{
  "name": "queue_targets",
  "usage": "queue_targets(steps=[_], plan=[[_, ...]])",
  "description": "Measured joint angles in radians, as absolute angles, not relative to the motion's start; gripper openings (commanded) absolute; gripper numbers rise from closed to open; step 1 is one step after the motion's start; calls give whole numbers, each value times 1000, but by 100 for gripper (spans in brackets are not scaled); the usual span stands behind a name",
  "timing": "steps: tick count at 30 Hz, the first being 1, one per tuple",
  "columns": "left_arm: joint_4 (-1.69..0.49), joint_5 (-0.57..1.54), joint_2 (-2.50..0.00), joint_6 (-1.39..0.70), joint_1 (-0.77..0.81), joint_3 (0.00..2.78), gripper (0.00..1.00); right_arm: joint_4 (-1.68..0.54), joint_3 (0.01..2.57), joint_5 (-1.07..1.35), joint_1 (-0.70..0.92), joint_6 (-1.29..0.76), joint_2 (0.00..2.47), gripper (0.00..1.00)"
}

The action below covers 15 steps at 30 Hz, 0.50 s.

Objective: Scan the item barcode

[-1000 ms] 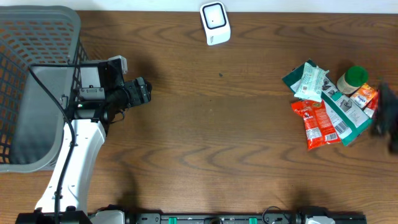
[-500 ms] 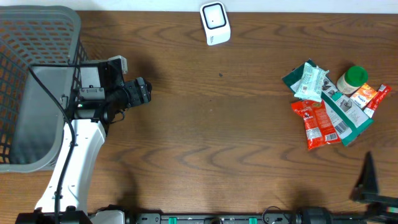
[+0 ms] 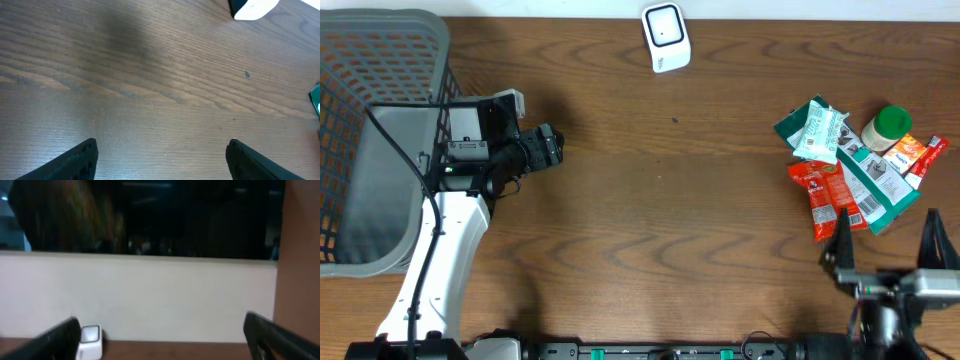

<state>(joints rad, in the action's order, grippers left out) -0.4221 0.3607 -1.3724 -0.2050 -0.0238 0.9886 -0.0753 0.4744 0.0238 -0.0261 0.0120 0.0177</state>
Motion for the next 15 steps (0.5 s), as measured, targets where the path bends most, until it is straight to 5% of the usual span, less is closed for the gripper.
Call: queue_targets(steps=[7,15], plan=[[-422,361,-1373,-205,-24,989,82,321,186,34,-31,-28,13,99],[-422,361,-1372,-205,-24,989,82,264,8,31,-31,-105,12,99]])
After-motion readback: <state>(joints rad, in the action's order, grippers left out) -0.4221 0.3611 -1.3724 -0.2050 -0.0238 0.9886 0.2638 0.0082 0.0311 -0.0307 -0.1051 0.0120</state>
